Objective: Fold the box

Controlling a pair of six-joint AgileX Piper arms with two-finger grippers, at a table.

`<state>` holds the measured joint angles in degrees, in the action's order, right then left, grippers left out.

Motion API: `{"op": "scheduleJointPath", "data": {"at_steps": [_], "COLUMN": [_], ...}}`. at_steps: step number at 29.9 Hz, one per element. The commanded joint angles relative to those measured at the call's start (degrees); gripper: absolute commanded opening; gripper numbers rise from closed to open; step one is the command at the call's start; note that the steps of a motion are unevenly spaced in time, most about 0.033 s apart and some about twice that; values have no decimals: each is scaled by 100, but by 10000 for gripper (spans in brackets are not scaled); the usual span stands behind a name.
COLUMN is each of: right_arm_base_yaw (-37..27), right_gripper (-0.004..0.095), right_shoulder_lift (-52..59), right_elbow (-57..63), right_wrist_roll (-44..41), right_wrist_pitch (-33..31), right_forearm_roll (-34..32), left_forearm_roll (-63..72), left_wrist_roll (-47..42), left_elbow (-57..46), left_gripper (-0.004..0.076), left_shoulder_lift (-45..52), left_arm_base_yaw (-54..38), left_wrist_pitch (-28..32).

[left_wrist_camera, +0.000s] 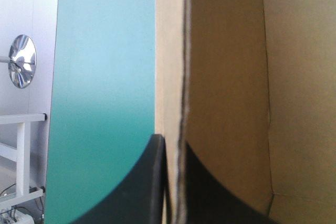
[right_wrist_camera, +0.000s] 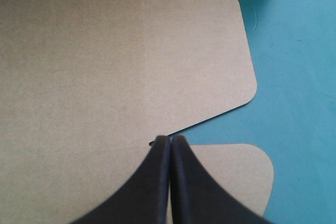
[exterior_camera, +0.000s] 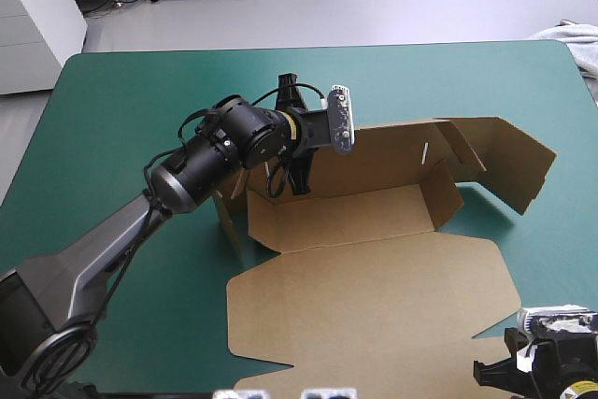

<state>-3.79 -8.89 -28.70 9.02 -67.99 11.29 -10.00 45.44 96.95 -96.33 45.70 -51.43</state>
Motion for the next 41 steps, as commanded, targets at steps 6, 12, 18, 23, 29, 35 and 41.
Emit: {"op": "scheduleJointPath", "data": {"at_steps": [6,12,18,23,29,35,41], "right_arm_base_yaw": [12,12,12,12,12,12,12], "right_gripper": [-17,-17,-17,-17,-17,-17,-18], "right_shoulder_lift": [-73,-73,-275,-1022,-2266,-3826,-5440], "right_elbow": [-121,-149,-507,-1152,-2196,-3492,-4943], "right_wrist_roll": [27,-321,-730,-730,-730,-527,-61], "right_wrist_pitch": [284,368,535,721,1535,1832,1846], "right_forearm_roll": [30,-90,-365,-407,-384,-48,436], "left_forearm_roll": [-1222,-3199,-5245,-6587,-6769,-6769,-6814], "left_wrist_roll": [-1019,-2775,-4544,-5768,-6340,-6478,-6478], "left_elbow": [-775,-1249,-1799,-2241,-2362,-2369,-2369], "left_gripper": [-10,-10,-10,-10,-10,-10,-10], "left_shoulder_lift": [406,406,406,406,406,406,406], "left_arm_base_yaw": [594,983,1324,1550,1610,1610,1610], "left_wrist_pitch": [839,1330,1328,1139,926,866,866]}}
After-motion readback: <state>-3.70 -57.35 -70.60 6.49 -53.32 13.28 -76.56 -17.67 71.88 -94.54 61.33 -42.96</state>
